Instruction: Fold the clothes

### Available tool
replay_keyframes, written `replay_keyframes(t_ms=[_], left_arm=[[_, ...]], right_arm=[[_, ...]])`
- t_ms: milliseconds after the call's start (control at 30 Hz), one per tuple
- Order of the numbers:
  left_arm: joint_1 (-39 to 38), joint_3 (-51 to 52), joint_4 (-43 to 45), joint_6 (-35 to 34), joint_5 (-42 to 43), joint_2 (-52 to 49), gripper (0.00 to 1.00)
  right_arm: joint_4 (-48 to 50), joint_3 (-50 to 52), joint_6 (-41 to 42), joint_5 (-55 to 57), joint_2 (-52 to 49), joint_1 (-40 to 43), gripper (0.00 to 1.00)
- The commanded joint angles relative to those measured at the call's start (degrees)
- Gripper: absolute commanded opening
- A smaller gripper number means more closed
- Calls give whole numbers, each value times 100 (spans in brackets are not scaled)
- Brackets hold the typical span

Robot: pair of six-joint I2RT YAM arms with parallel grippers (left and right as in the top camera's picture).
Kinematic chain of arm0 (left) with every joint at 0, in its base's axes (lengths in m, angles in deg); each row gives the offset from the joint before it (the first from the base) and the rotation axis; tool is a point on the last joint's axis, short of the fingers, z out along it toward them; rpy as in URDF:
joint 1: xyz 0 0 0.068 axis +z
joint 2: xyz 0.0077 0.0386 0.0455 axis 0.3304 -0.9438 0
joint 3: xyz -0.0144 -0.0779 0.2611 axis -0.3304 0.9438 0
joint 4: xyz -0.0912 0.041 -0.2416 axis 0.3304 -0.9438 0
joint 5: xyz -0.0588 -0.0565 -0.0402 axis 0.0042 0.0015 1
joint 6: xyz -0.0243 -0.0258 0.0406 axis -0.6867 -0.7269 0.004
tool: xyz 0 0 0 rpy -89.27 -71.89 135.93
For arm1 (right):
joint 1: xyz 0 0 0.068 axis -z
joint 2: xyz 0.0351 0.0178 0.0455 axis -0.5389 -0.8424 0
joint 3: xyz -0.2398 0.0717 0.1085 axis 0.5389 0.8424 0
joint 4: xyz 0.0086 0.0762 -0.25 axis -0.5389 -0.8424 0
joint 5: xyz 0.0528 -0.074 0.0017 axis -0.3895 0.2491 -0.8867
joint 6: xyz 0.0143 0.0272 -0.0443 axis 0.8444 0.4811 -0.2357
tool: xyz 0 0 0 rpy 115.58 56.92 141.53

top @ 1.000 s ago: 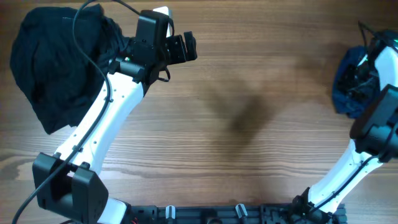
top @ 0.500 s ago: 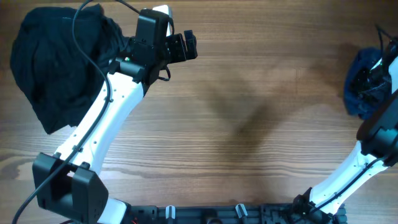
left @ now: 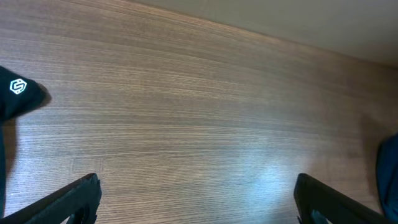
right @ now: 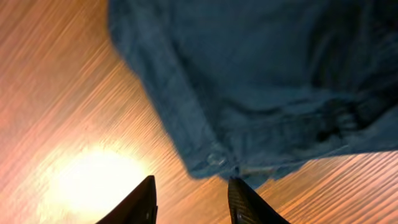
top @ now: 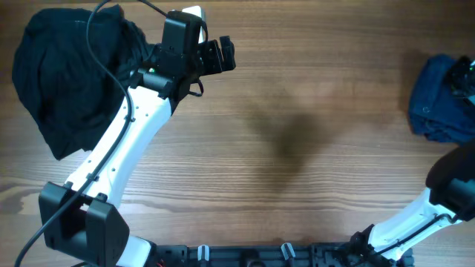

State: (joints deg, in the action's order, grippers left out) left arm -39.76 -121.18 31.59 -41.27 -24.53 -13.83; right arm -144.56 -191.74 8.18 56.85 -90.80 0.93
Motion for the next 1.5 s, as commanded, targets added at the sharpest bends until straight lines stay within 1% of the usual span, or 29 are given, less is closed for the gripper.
replay_keyframes(t_ms=[0,33,67,133,167,333,433,533,733,833,1000,1100,1167,1267,1333,1433,1467], left_arm=[[9,-7,33,31,-98,-22,100],[9,-7,33,31,-98,-22,99],[9,-7,33,31,-98,-22,100],[9,-7,31,31,-98,-22,100],[9,-7,31,31,-98,-22,99],[9,-7,33,31,-101,-22,100],[9,-7,35,31,-103,-22,100],[9,-7,35,31,-103,-22,99],[9,-7,35,31,-101,-22,99],[9,-7,33,28,-101,-24,99],[7,-7,33,28,-98,-24,100],[7,-7,31,31,-98,-24,99],[7,-7,31,31,-98,-24,100],[7,-7,33,28,-98,-24,99],[7,-7,39,28,-98,-24,100],[7,-7,35,31,-101,-24,100],[7,-7,33,31,-98,-24,99]], right_arm=[[564,133,199,151,4,109,14],[885,227,179,168,4,109,6],[1145,337,103,164,4,103,4],[1615,549,48,138,4,81,4],[2020,748,-39,74,4,68,4],[3438,1438,-726,-446,-142,37,4],[4039,1794,-1108,-846,-295,22,5],[4317,1974,-1259,-962,-577,-37,5],[4301,1982,-1641,-1093,-1213,-179,5],[4105,1982,-1923,-1130,-1268,-271,5],[3646,1980,-2048,-1263,-1259,-415,4],[3412,1849,-1967,-1252,-1202,-428,4],[3204,1672,-1731,-1224,-1027,-389,4],[2800,1410,-2109,-1239,-629,-415,5],[2332,1172,-2356,-1252,-479,-442,4],[1847,876,-2293,-1222,-404,-444,4],[1764,822,-2050,-1084,-363,-433,4]])
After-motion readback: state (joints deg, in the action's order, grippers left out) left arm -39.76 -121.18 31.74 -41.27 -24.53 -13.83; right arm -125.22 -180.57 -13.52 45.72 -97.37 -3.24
